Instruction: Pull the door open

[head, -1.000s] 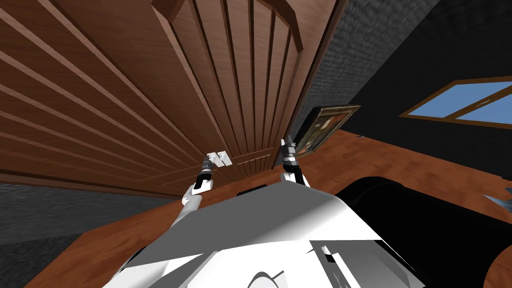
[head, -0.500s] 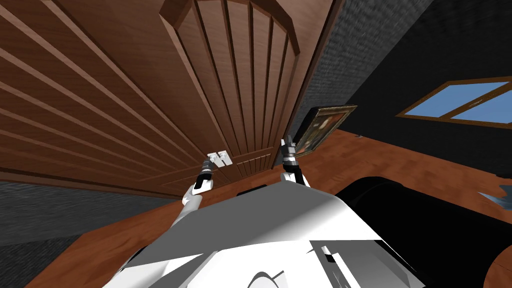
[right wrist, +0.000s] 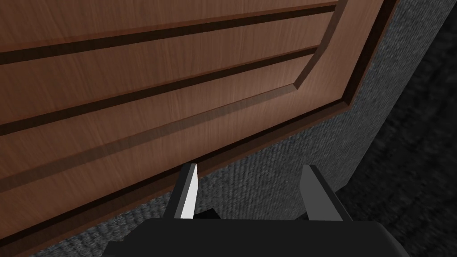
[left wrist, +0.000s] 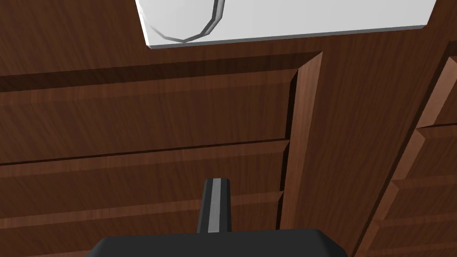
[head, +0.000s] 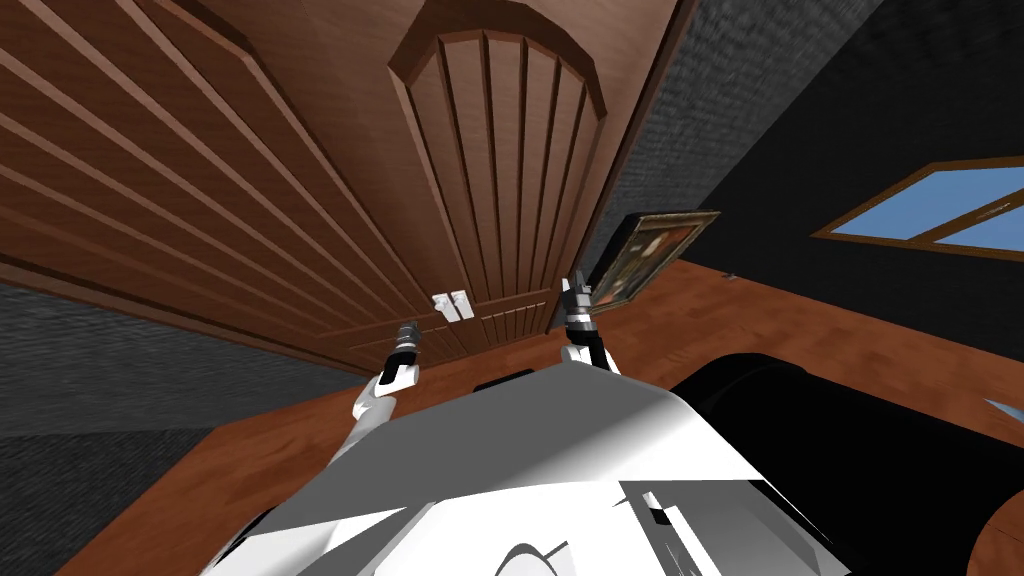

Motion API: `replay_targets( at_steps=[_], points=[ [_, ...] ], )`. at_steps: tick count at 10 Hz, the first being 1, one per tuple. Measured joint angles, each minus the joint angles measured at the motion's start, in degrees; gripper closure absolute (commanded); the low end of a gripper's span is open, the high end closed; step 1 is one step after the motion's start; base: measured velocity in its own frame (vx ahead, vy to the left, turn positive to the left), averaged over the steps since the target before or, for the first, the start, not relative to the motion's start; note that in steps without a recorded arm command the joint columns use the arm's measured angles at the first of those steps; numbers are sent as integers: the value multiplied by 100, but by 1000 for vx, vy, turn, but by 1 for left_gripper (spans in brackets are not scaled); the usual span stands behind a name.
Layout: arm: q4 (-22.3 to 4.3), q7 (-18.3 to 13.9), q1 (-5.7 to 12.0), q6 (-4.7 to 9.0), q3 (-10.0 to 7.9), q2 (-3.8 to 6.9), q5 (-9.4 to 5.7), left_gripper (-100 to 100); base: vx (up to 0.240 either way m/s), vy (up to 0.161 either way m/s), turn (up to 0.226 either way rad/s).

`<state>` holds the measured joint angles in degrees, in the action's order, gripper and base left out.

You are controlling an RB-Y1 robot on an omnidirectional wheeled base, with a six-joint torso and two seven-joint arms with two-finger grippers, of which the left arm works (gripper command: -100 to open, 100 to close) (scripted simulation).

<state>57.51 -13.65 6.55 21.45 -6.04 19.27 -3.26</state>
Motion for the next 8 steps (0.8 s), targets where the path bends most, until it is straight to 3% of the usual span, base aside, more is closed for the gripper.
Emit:
replay_targets(
  at_steps=[5, 6, 7, 8],
  points=[
    [319, -122, -91, -16, 272, -75, 35, -100, -151, -51, -51],
    [335, -125, -95, -23, 281, -81, 36, -100, -34, 37, 195],
    [188, -129, -83, 9, 201, -1, 19, -100, -30, 80, 214],
    [208, -118, -187, -16, 95, 67, 3, -100, -4, 95, 127]
  ],
)
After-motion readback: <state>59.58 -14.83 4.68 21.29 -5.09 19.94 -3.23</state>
